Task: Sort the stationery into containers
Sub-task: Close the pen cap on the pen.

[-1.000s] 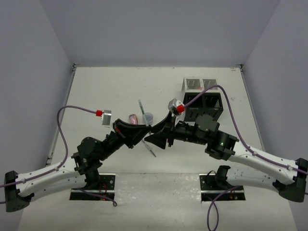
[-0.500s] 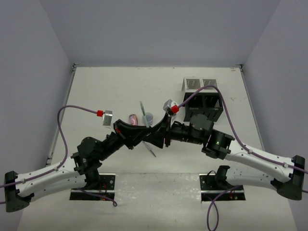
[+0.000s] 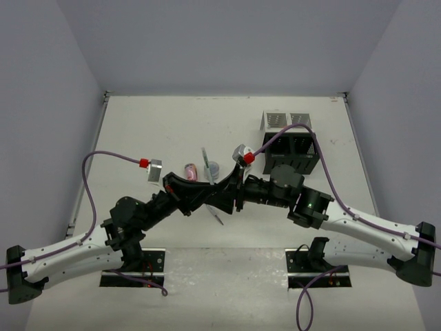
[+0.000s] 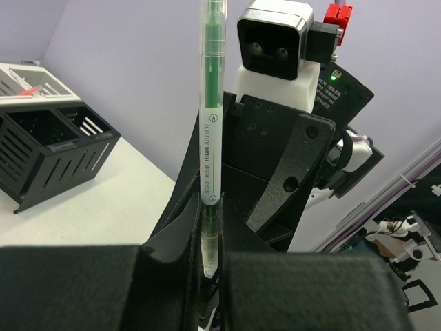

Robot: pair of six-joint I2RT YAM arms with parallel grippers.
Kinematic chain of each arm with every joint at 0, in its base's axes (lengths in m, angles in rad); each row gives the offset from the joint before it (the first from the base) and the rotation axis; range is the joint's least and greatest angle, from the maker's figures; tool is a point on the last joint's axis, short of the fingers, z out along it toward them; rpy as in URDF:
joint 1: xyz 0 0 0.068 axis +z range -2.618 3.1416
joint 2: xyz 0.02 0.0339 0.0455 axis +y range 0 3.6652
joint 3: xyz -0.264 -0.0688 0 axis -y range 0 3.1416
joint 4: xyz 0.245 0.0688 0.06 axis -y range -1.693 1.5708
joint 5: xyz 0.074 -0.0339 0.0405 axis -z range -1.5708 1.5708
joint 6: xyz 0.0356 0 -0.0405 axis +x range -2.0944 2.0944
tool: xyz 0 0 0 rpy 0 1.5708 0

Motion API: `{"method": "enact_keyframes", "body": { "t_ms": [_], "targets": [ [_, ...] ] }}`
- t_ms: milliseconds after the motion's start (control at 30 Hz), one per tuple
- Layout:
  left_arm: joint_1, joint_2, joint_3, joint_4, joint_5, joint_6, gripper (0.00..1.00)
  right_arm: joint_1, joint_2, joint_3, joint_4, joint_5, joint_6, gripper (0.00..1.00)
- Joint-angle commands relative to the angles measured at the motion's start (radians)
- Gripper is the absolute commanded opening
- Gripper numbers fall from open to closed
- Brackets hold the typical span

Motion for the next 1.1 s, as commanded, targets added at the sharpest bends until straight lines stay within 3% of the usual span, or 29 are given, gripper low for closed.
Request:
{"method": "enact_keyframes", "body": {
  "t_ms": [0,300,467,700,1067],
  "targets": [
    [-0.011,-0.008,0.013,-0.033,0.029,0.033,0.0,-0.002,-0.017,-0.019,0.068,0.016,-0.002,0.45],
    [-0.011,-0.004,0.006,-0.034,0.017,0.031,0.0,-0.002,-0.039,-0.039,0.065,0.007,-0.002,0.41],
    [-0.011,-0.007,-0.001,-0.039,0.009,0.046,0.0,-0.003,-0.056,-0.038,0.062,-0.031,0.012,0.56],
    [-0.011,-0.004,-0.007,-0.025,0.012,0.052,0.0,-0.003,-0.044,-0.024,0.02,-0.02,0.009,0.66],
    [-0.011,-0.025,0.006,-0.054,0.002,0.067,0.0,-0.003,-0.048,-0.039,-0.017,-0.006,-0.015,0.55]
  ]
}}
